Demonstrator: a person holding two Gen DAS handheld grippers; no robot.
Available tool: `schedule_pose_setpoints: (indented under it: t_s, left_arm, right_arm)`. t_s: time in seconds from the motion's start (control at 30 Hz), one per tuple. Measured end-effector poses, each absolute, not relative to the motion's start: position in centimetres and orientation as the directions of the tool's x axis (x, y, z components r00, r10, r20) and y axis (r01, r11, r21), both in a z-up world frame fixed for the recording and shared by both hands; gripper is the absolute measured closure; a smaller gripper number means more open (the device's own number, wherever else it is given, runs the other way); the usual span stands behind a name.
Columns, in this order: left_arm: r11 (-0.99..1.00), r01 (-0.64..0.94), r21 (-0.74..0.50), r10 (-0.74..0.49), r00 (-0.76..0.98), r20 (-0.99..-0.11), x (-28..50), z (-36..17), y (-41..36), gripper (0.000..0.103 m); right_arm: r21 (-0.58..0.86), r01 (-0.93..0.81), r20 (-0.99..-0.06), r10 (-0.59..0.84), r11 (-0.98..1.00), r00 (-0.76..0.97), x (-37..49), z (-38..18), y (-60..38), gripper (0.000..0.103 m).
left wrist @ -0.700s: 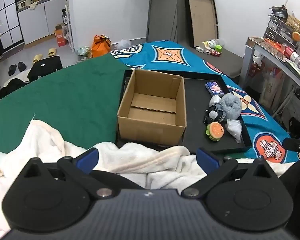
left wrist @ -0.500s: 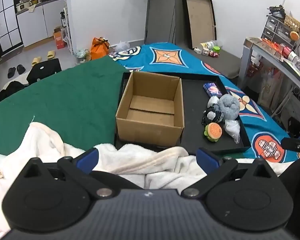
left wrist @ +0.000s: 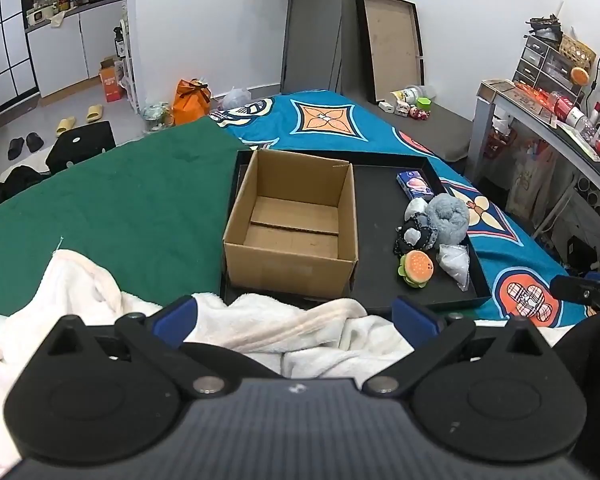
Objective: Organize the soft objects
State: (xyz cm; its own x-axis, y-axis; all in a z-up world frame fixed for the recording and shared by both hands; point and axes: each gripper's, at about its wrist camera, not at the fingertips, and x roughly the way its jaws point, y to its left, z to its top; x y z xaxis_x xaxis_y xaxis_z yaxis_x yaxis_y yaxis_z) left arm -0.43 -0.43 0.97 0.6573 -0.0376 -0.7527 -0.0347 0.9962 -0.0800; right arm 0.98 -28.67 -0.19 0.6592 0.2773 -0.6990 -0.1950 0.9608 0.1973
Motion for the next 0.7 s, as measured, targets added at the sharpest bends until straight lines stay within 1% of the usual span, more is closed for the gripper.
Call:
schedule_pose_setpoints:
  t_s: [0.3, 0.7]
  left_arm:
    - [0.995, -0.028, -0.091, -0.049, 0.666, -0.745, -0.13, 1.36, -0.64, 0.000]
    - [0.997, -0.020, -0.072, -0.041, 0.662, -0.748, 0.05, 1.02, -0.56, 0.000]
  right_arm:
    - [0.171, -0.200, -0.704, 0.262, 0.965, 0.661, 1.15, 0.15, -28.21, 0.000]
    - [0.170, -0.201, -0.712, 0.262, 0.965, 0.652, 1.12, -0.11, -28.05, 0.000]
